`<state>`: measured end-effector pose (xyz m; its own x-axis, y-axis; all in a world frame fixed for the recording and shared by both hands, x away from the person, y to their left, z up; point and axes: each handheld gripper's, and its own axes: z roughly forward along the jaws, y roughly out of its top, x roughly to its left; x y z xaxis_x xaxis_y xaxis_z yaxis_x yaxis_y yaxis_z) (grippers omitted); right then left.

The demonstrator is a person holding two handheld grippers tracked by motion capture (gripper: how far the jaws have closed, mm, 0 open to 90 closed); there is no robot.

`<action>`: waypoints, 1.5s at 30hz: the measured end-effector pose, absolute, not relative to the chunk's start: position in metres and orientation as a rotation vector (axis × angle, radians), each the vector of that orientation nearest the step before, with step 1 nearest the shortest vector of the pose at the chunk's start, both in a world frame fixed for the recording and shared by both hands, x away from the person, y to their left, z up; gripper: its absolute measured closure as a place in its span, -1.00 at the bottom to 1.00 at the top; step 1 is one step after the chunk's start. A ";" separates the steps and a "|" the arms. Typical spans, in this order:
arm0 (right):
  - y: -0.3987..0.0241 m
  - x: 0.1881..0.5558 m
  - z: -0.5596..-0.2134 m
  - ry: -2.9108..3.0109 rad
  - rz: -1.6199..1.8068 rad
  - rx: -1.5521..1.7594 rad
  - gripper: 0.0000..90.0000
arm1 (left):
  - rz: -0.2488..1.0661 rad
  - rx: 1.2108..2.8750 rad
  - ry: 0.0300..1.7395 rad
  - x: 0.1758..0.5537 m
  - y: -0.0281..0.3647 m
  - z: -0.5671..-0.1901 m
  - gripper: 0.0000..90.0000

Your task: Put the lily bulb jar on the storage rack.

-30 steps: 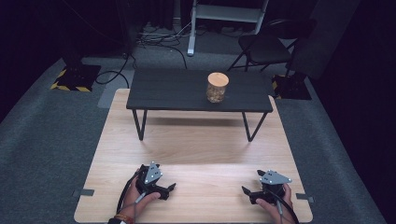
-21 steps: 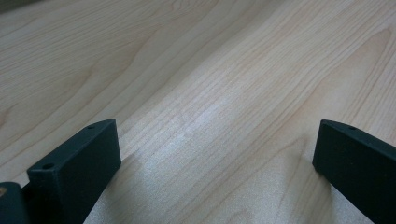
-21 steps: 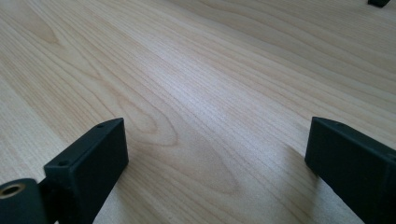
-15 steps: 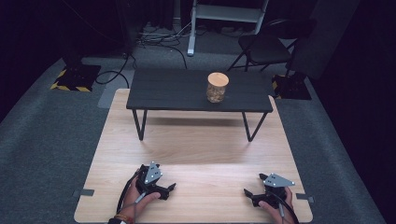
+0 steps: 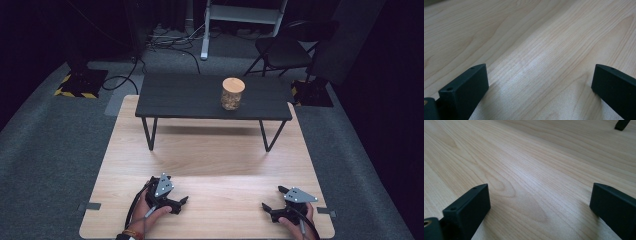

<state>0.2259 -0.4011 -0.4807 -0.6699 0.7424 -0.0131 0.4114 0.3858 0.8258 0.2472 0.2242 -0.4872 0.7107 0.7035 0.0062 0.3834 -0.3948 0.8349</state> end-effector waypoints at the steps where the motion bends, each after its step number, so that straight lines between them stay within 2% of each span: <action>1: -0.401 0.226 -0.481 2.268 1.189 1.000 -0.94 | 0.455 2.026 0.829 0.247 0.224 -0.487 -0.98; 45: -0.400 0.227 -0.480 2.269 1.184 1.007 -0.98 | 0.455 2.026 0.829 0.247 0.224 -0.487 -0.98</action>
<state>0.2265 -0.3996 -0.4802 -0.6666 0.7453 -0.0116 0.4171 0.3858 0.8229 0.2471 0.2242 -0.4872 0.7105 0.7037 0.0064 0.3834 -0.3947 0.8350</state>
